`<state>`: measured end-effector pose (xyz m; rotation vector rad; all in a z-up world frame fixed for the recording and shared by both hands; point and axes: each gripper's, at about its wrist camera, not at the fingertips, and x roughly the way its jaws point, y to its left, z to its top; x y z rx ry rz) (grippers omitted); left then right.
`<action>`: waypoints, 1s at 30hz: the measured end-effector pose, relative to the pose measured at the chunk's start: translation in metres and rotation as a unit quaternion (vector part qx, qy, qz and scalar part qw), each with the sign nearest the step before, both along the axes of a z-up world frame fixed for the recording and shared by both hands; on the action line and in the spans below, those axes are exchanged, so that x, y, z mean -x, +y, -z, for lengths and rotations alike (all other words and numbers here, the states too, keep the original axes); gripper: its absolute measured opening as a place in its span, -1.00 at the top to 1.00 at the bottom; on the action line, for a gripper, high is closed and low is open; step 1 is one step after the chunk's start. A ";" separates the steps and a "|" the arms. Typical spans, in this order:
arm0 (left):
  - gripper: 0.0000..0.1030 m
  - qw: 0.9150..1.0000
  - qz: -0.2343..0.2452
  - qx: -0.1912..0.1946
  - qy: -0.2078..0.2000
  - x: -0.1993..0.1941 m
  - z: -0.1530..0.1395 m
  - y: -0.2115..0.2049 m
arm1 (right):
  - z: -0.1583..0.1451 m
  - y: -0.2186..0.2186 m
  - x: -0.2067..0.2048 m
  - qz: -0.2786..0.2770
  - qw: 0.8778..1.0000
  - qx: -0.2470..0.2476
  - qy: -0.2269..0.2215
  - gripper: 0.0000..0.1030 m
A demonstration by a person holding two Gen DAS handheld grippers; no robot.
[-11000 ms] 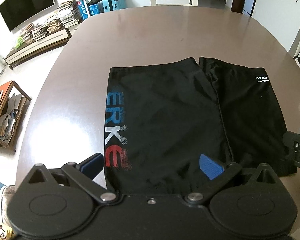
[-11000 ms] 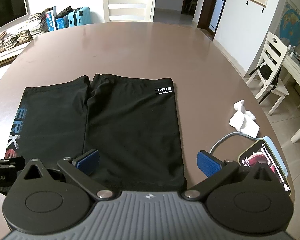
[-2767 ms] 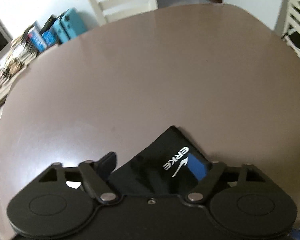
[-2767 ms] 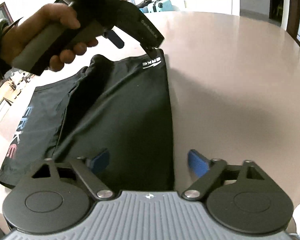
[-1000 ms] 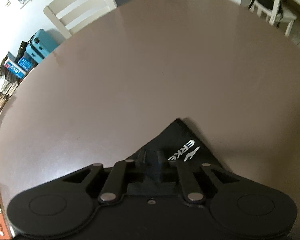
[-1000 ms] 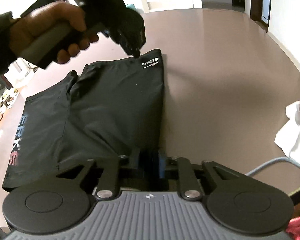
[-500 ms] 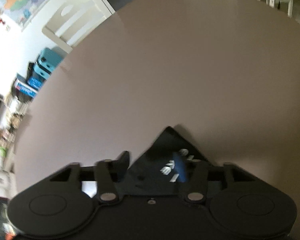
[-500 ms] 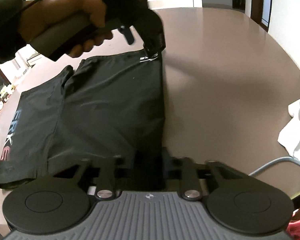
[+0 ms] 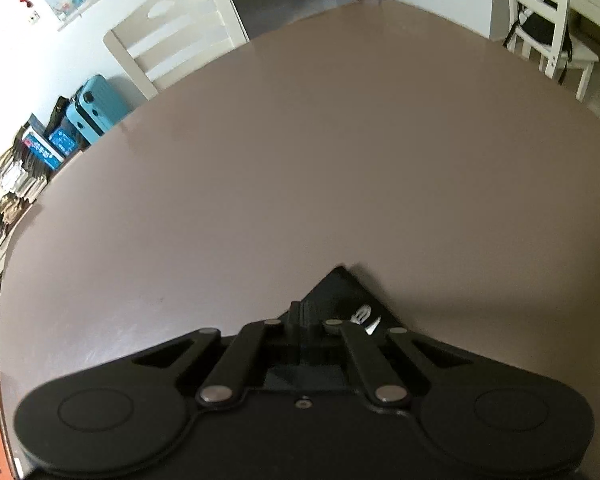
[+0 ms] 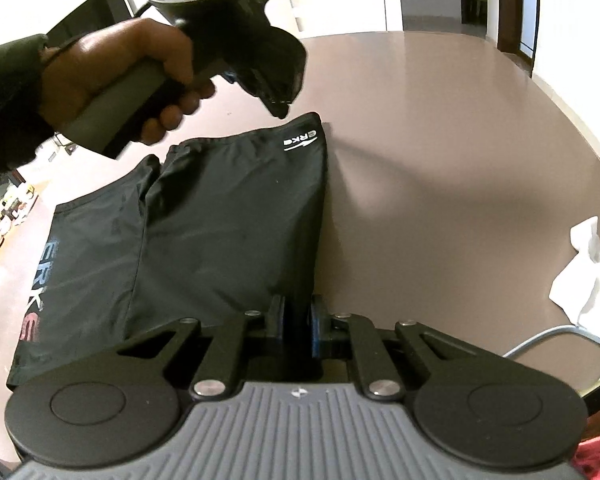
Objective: Fold clothes
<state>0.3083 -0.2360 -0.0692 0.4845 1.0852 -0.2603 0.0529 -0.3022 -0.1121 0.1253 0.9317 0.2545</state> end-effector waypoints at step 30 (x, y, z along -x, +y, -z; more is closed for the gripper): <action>0.92 0.995 -0.076 0.062 0.022 -0.001 -0.003 0.005 | 0.002 -0.004 0.002 0.005 1.000 -0.021 -0.004 0.76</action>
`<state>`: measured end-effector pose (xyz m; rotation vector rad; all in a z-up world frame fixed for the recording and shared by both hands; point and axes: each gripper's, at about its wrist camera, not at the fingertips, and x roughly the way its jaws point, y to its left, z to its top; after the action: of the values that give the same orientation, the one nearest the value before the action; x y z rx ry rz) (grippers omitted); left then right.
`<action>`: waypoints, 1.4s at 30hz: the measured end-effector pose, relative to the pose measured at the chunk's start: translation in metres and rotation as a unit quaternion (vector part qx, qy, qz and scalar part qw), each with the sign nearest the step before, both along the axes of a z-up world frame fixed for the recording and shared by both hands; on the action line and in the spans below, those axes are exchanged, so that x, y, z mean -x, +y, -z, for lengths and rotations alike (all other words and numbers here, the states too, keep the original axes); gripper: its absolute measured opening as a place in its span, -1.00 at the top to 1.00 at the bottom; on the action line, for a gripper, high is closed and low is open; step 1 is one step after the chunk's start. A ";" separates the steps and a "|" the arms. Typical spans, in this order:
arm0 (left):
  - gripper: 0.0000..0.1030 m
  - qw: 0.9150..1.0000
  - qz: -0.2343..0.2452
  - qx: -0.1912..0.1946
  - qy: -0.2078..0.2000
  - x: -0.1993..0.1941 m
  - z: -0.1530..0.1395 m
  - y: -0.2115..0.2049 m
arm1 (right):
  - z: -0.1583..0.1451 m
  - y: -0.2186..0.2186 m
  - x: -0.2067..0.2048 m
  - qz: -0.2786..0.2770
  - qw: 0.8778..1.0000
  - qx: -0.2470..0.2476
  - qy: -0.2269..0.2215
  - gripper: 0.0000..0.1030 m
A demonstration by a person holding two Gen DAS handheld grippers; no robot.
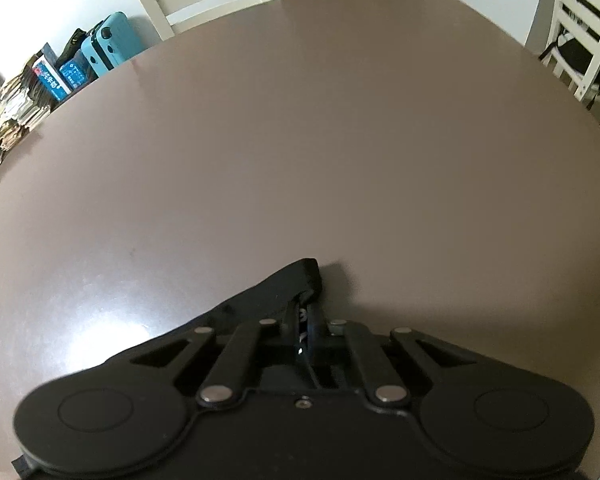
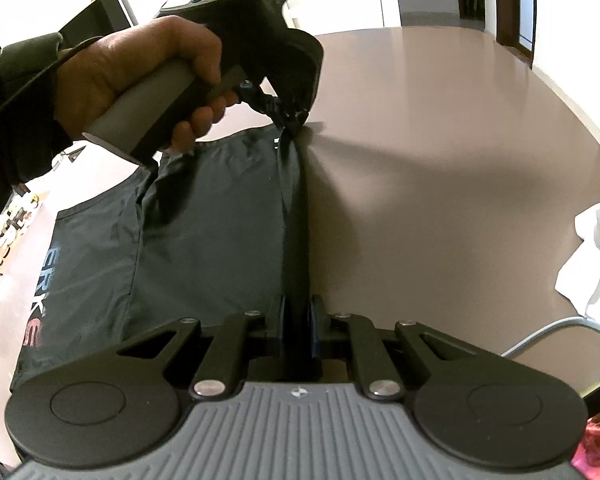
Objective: Fold clothes
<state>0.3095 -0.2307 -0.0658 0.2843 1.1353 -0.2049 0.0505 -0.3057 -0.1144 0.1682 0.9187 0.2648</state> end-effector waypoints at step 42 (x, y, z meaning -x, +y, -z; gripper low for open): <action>0.91 0.958 -0.165 0.214 -0.100 0.135 -0.041 0.401 | -0.050 0.277 0.051 -0.328 0.944 0.030 0.039 0.77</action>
<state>0.1745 0.1701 -0.0246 -0.2648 0.8936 -0.1173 -0.0005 -0.0287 -0.0646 -0.1944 1.0406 0.8512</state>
